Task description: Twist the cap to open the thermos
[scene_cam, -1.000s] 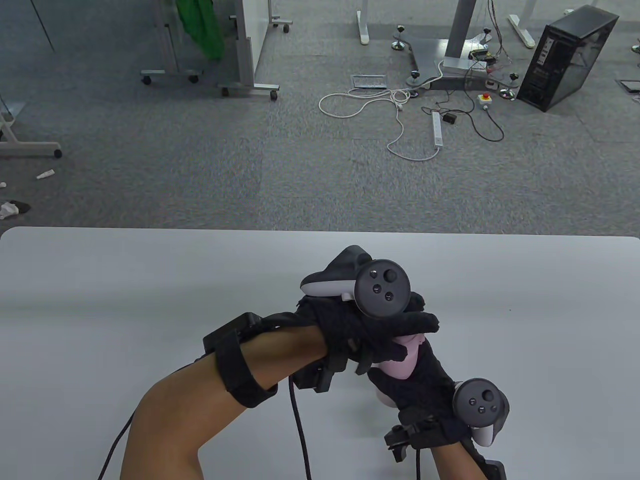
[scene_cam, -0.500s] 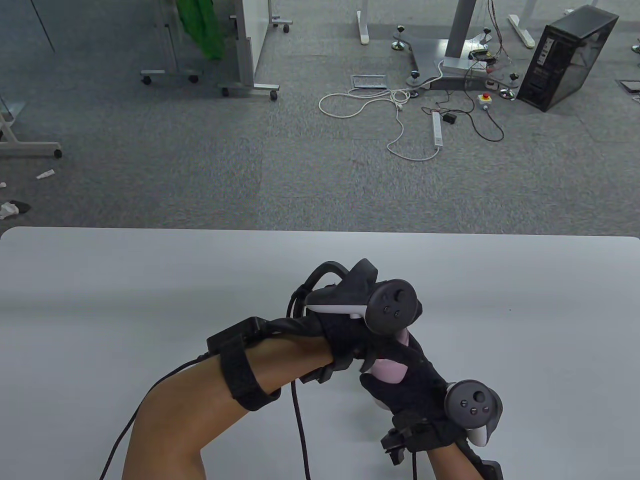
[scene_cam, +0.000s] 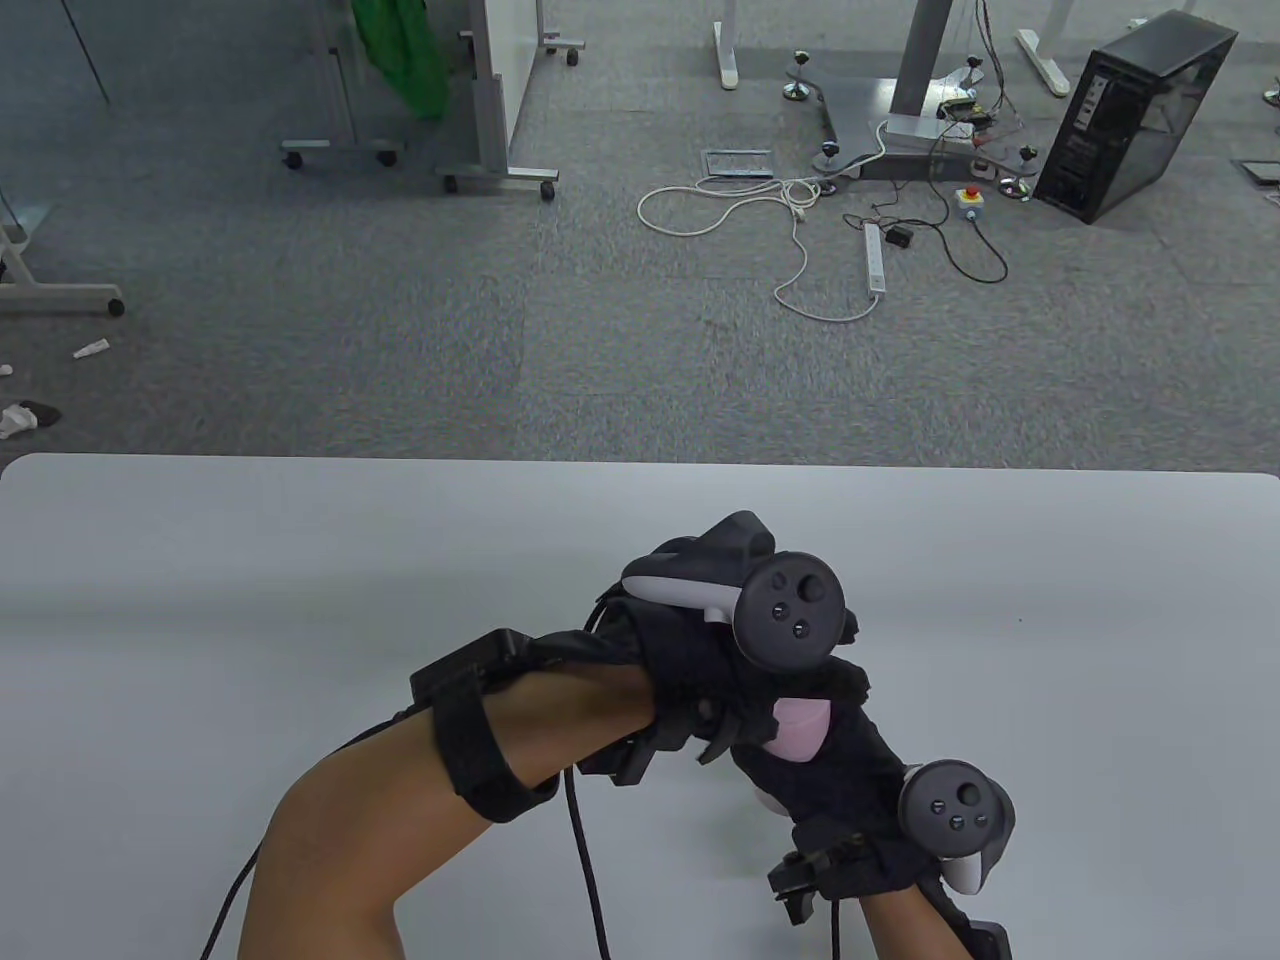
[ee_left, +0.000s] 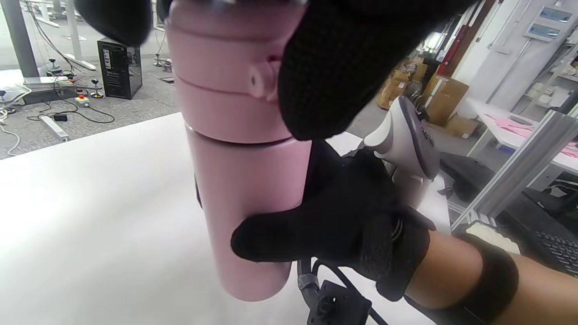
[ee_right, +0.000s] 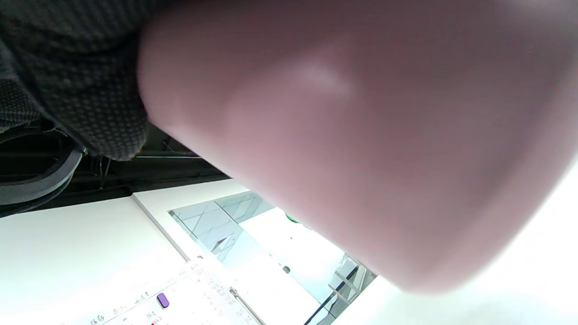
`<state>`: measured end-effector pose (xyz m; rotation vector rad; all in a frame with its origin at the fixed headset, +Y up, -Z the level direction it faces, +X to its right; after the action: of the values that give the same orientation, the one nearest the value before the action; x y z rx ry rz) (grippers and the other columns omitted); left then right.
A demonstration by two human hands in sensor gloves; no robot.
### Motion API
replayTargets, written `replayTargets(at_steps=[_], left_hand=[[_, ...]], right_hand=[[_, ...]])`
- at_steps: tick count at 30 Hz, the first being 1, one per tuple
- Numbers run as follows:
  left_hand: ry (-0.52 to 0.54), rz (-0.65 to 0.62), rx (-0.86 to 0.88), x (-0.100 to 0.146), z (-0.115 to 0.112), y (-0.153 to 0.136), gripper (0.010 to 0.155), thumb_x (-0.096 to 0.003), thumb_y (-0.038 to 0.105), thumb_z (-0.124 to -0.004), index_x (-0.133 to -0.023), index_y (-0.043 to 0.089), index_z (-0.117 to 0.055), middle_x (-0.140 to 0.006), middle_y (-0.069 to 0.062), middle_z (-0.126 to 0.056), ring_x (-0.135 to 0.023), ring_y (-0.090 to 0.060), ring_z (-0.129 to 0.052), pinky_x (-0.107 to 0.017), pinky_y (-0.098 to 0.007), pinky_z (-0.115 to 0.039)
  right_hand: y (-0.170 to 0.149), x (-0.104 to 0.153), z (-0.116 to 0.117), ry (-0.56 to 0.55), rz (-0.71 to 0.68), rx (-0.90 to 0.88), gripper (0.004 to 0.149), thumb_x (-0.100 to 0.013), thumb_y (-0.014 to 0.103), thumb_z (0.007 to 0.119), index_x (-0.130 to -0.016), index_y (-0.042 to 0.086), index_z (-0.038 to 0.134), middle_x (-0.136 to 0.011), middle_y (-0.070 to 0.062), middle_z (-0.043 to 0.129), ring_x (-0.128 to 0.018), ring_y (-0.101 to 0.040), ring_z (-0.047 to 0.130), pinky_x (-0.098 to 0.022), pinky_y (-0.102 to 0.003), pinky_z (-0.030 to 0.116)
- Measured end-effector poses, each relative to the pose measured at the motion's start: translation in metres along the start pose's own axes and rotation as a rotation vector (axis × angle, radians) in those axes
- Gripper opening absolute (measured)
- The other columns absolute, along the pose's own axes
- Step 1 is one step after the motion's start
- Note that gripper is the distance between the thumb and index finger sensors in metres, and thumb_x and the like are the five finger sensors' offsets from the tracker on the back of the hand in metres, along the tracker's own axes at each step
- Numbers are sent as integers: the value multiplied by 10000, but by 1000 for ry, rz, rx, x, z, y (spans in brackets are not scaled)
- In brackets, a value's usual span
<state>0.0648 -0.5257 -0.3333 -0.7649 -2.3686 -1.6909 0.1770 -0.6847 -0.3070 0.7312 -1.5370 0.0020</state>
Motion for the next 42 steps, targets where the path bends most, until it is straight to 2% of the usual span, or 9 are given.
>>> replayTargets(at_steps=[9,11,14,16,18,20,28,33,42], left_hand=[[154,110,-99,0,6,-6,725,-505,568,-874,-1126,244,-687,-1074,-145,-760,-841,-461,-847,-579,-584,-743],[243,132,-100,0,9,-9,779,-480,630,-844,-1129,233,-678,-974,-150,-865,-758,-416,-928,-525,-577,-781],[200,162,-75,-2,5,-12,786,-493,642,-821,-1139,227,-653,-988,-156,-844,-791,-408,-908,-546,-575,-770],[182,142,-44,-2,2,-13,780,-499,623,-829,-1145,230,-637,-1067,-158,-773,-914,-431,-827,-614,-632,-699],[82,41,17,-3,-4,-10,836,-491,591,-893,-1177,271,-540,-1237,-141,-427,-1137,-472,-440,-699,-734,-492],[50,-65,95,-1,-4,-7,884,-472,493,-977,-1183,292,-493,-1243,-129,-241,-1148,-462,-263,-723,-747,-387],[46,-35,49,0,1,-9,752,-501,214,-973,-1142,333,-598,-1223,-147,-447,-1082,-476,-581,-722,-674,-550],[64,-6,2,-1,0,-11,731,-515,330,-969,-1142,318,-594,-1178,-163,-544,-1001,-451,-693,-646,-577,-698],[198,86,-31,-3,-2,-25,796,-478,625,-870,-1125,239,-613,-993,-149,-786,-634,-271,-981,-382,-400,-867]], right_hand=[[2,0,0,2,-13,7,1125,-278,676,920,-1068,59,407,-1069,-288,507,-919,-527,591,-695,-635,575],[4,0,2,12,-23,17,1126,-279,678,917,-1068,57,408,-1068,-289,509,-917,-526,596,-695,-633,578],[1,0,3,17,-10,1,1124,-279,678,918,-1067,57,412,-1066,-289,511,-915,-527,596,-693,-635,577],[-1,0,1,5,2,-1,1124,-282,680,915,-1067,56,408,-1066,-290,510,-915,-528,596,-693,-632,580],[-1,-1,-2,-2,7,-36,1123,-282,676,918,-1068,58,406,-1069,-288,506,-918,-527,592,-694,-634,576],[1,-1,-5,-14,-7,-15,1125,-282,680,914,-1069,59,403,-1070,-286,506,-920,-523,593,-696,-632,578],[0,0,-3,-6,-1,-21,1125,-281,679,915,-1068,56,406,-1067,-290,508,-916,-528,595,-693,-633,580],[-1,0,-1,-1,-6,-24,1126,-279,676,917,-1068,58,405,-1069,-287,508,-919,-526,594,-694,-635,577],[-1,0,1,10,-6,-19,1125,-280,679,915,-1068,57,407,-1067,-290,511,-915,-527,599,-693,-635,580]])
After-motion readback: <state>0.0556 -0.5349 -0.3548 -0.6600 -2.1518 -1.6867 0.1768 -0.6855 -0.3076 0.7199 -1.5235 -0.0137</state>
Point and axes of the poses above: the tracker on the back of each hand, its own y axis roughly to the thumb side, its own x axis roughly from the fingertips to the wrist, z = x × y, the point moved 4 cm from there along -x, roughly from the wrist to the fingertips
